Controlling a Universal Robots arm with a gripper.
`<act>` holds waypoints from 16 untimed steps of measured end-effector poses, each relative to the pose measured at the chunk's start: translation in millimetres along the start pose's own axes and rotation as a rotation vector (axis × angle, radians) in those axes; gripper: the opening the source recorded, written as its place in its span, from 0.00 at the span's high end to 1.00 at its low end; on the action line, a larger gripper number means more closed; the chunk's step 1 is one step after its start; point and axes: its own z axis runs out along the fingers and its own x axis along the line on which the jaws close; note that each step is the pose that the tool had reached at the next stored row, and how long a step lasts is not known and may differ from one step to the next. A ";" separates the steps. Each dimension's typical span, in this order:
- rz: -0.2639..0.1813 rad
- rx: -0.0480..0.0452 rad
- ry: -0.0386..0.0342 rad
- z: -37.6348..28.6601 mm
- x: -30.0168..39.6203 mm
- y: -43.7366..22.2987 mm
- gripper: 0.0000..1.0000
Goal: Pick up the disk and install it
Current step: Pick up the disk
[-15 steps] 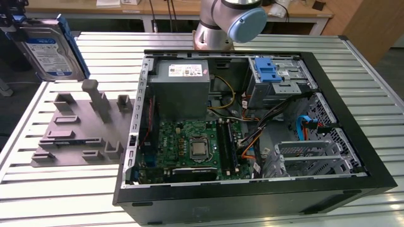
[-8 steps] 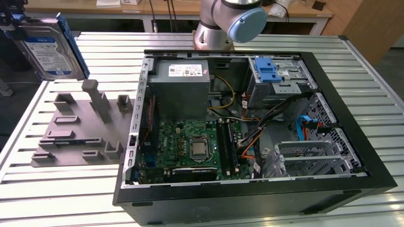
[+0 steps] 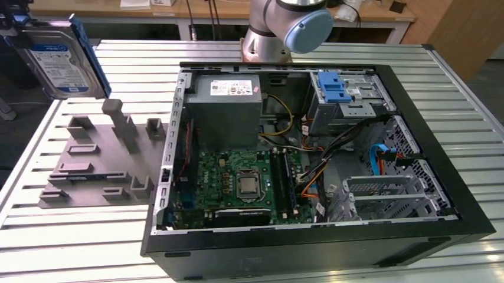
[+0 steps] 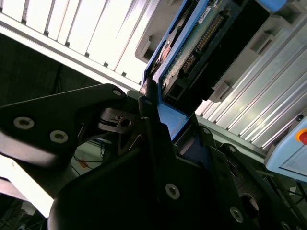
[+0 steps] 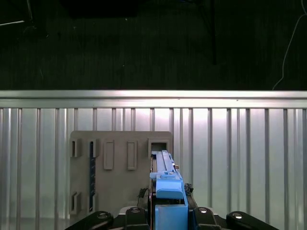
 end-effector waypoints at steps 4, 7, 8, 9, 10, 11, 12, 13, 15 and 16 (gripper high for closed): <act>0.000 0.0000 0.0000 -1.4 0.0 0.0 0.64; 0.000 0.0000 0.0000 -2.9 0.0 0.1 0.64; 0.000 0.0000 0.0000 -3.3 0.0 0.1 0.64; 0.000 0.0000 0.0000 -3.6 0.0 0.1 0.64; 0.000 0.0000 0.0000 -4.0 0.0 0.1 0.64; 0.000 0.0000 0.0000 -4.4 0.0 0.1 0.64; 0.000 0.0000 0.0000 -4.8 0.0 0.1 0.64; 0.000 0.0000 0.0000 -5.2 0.0 0.1 0.64; 0.000 -0.0001 0.0000 -6.2 0.0 0.1 0.64; 0.000 -0.0001 0.0000 -6.7 0.0 0.1 0.64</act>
